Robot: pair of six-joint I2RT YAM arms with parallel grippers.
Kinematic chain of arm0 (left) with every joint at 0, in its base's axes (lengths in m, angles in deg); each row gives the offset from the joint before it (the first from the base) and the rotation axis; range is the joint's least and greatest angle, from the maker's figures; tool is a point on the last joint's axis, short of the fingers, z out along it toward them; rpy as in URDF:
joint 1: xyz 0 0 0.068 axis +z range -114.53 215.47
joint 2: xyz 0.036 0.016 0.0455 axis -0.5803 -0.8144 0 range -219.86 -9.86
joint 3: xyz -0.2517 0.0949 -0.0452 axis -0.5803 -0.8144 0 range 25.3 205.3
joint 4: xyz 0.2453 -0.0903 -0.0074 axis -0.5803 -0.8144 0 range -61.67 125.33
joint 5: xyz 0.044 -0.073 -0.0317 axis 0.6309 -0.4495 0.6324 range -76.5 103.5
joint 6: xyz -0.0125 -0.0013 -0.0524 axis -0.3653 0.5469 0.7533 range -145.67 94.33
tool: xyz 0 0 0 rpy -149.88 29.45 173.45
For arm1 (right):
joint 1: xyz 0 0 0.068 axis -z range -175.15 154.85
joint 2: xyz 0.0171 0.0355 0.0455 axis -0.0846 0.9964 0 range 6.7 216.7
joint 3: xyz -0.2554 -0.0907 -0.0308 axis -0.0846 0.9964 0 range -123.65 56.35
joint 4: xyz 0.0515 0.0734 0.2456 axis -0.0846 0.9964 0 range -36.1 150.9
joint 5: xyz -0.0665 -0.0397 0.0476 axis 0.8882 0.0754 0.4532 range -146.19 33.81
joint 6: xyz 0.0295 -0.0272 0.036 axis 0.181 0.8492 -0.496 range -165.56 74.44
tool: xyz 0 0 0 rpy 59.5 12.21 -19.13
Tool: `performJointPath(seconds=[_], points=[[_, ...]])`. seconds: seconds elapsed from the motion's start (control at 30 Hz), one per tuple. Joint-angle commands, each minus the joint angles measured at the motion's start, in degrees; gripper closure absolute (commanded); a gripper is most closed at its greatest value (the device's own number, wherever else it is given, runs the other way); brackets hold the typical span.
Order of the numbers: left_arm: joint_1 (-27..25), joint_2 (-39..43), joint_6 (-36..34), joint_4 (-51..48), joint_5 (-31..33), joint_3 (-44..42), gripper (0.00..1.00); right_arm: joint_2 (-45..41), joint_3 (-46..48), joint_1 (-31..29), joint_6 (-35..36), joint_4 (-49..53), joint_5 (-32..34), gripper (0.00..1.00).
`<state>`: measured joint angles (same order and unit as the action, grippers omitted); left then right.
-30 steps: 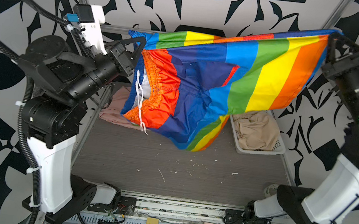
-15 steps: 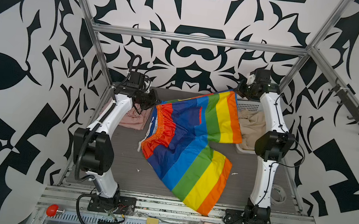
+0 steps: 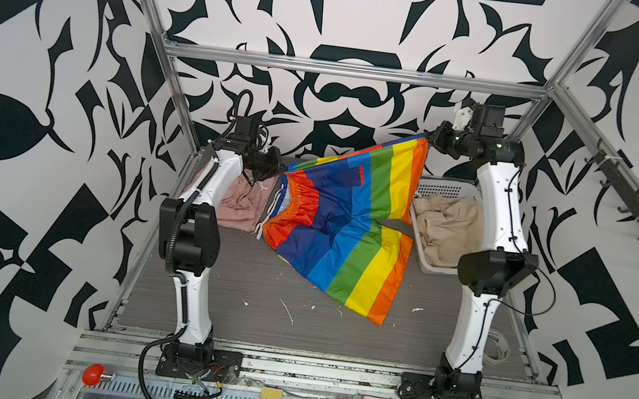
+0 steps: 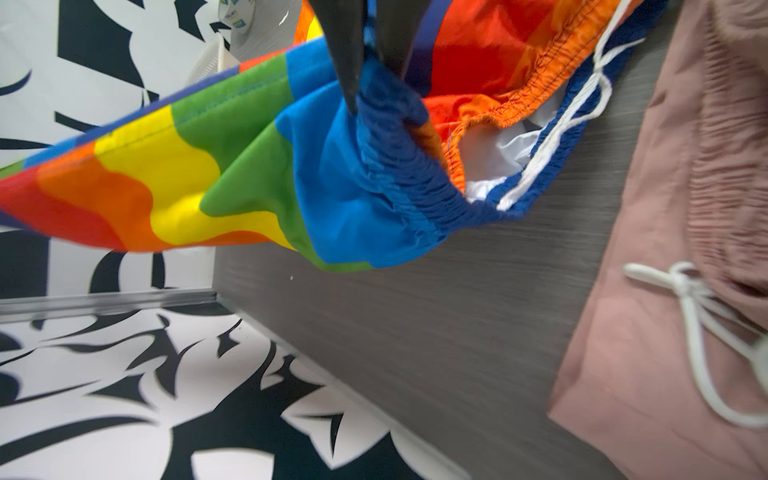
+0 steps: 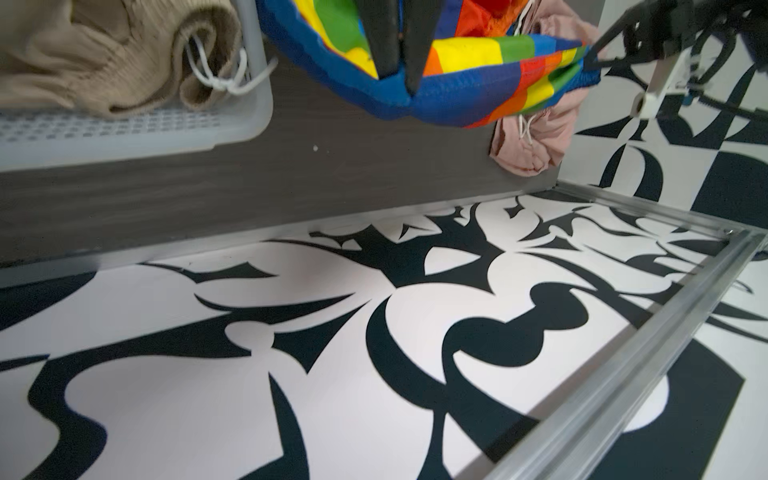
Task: Fold and stack the shorts
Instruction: 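Lower the stretched shorts onto the table with both grippers, laying them flat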
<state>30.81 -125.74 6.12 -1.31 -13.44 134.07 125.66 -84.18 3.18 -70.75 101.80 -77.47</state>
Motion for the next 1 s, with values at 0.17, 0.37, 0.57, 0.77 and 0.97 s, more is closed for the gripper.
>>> performJointPath(seconds=[0.17,0.37,0.57,0.77,0.97], points=[[6.1,6.9,2.2,4.6,-0.2,-10.9,0.97,-34.2,53.4,-6.6,0.8,-14.5,4.2,1.00],[8.3,18.6,5.6,17.0,1.1,-37.9,1.00,-48.0,89.3,-15.6,-7.3,-24.8,6.5,1.00],[8.6,26.5,7.1,22.0,3.8,-54.8,1.00,-54.0,107.7,-20.2,-14.0,-29.2,10.1,1.00],[8.1,28.2,9.8,28.1,2.6,-64.7,1.00,-49.8,107.7,-18.7,-11.5,-30.1,14.2,1.00],[7.6,28.4,10.8,27.6,-0.9,-63.5,1.00,-41.5,94.8,-12.9,-5.1,-26.0,12.9,1.00]])
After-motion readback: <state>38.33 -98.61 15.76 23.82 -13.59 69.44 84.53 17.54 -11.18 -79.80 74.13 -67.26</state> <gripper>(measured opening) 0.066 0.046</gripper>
